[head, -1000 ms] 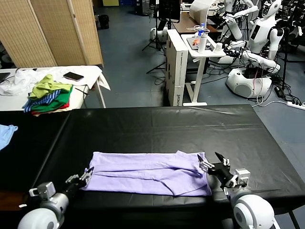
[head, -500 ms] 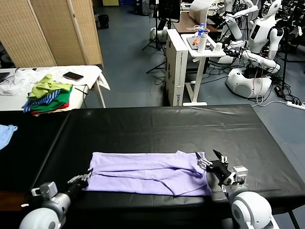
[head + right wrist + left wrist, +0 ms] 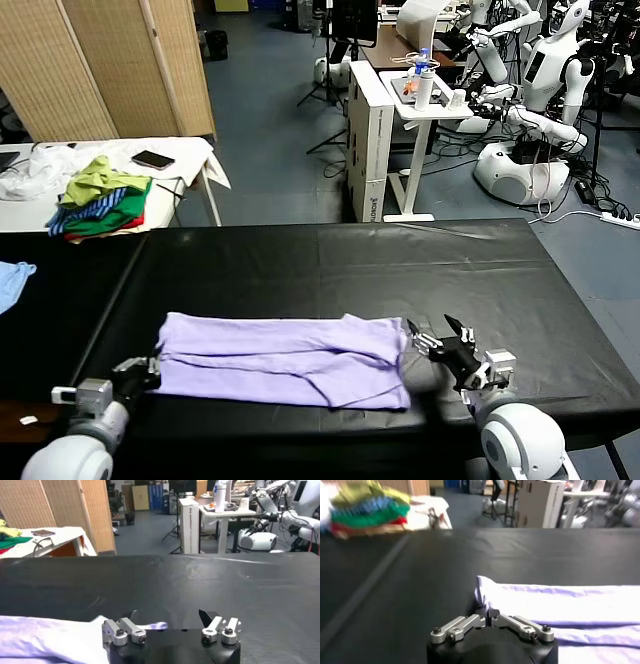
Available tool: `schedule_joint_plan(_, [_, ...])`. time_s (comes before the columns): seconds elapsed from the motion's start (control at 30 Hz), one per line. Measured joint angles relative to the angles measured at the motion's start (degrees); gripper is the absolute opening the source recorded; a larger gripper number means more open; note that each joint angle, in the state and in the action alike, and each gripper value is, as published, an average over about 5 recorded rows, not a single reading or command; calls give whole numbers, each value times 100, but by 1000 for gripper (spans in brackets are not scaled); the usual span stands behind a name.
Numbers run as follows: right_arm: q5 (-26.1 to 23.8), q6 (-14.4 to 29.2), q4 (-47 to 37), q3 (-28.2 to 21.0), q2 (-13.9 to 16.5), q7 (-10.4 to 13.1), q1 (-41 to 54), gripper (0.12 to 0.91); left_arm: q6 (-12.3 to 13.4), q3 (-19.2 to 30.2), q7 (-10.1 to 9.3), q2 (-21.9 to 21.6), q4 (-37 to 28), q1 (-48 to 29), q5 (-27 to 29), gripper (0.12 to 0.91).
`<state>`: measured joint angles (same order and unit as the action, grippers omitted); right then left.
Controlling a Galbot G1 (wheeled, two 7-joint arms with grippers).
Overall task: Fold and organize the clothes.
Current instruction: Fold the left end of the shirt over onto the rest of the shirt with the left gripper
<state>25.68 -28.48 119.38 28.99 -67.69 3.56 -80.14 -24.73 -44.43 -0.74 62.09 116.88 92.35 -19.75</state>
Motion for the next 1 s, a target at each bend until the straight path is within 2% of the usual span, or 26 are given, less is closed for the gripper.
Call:
schedule_joint_plan(0.33, [-29, 38, -7, -39, -76, -1, -48, 907, 138, -824, -36, -347, -165, 387, 47, 162])
schedule_joint_plan(0.5, [-39, 114, 34, 1, -96, -11, -130, 907, 69, -901, -128, -261, 7, 413, -208, 162])
schedule_joint_plan(0.63, [-71, 169, 76, 79, -128, -18, -234, 907, -81, -700, -230, -91, 289, 361, -782, 162])
schedule_joint_plan(0.8, [-167, 197, 126, 196, -205, -25, -392, 907, -311, -209, -415, 217, 727, 224, -1481, 162])
schedule_joint_plan(1.0, [-252, 227, 151, 330, -313, -30, -567, 907, -542, 535, -632, 431, 1157, 3, -1766, 162])
